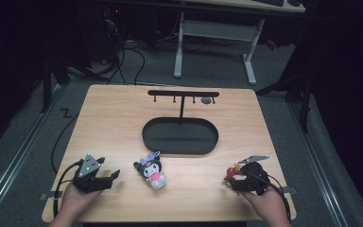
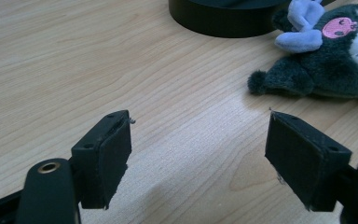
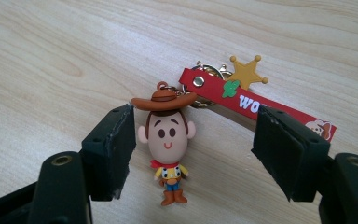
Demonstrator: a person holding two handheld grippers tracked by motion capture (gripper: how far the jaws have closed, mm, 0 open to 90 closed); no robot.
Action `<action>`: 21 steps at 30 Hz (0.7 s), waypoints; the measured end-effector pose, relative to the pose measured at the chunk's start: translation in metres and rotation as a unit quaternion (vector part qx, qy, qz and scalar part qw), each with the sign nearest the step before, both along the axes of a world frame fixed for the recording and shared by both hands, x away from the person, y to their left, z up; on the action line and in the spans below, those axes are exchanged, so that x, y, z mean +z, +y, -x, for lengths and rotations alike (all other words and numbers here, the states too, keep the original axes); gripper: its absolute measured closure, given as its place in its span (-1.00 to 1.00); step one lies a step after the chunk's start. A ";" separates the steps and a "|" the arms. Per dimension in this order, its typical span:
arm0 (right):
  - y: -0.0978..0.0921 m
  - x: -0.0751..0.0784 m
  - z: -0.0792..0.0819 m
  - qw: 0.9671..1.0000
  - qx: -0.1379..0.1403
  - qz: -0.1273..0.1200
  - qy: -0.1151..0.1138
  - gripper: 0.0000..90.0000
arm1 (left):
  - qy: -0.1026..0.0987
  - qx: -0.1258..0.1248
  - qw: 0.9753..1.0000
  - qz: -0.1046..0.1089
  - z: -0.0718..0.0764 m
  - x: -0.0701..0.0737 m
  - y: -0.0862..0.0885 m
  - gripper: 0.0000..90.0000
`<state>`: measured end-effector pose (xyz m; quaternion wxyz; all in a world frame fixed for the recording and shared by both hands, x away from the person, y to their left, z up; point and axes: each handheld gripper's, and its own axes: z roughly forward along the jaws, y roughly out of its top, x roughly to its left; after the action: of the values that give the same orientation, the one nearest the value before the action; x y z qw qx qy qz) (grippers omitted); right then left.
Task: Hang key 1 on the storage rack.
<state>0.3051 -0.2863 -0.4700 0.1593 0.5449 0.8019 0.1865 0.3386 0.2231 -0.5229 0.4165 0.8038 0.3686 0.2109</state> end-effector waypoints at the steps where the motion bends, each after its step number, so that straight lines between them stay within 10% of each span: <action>1: 0.001 0.000 -0.001 1.000 0.000 -0.001 0.006 -0.31 | 0.001 -0.002 1.000 -0.002 0.000 0.000 0.000 -0.49; 21: 0.016 -0.002 -0.012 0.993 0.036 0.037 0.105 -0.17 | 0.006 -0.011 1.000 -0.003 0.000 0.000 -0.001 -0.49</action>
<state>0.3175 -0.2704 -0.4724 0.0871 0.5257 0.8398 0.1038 0.3386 0.2220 -0.5232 0.4139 0.8103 0.3617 0.2031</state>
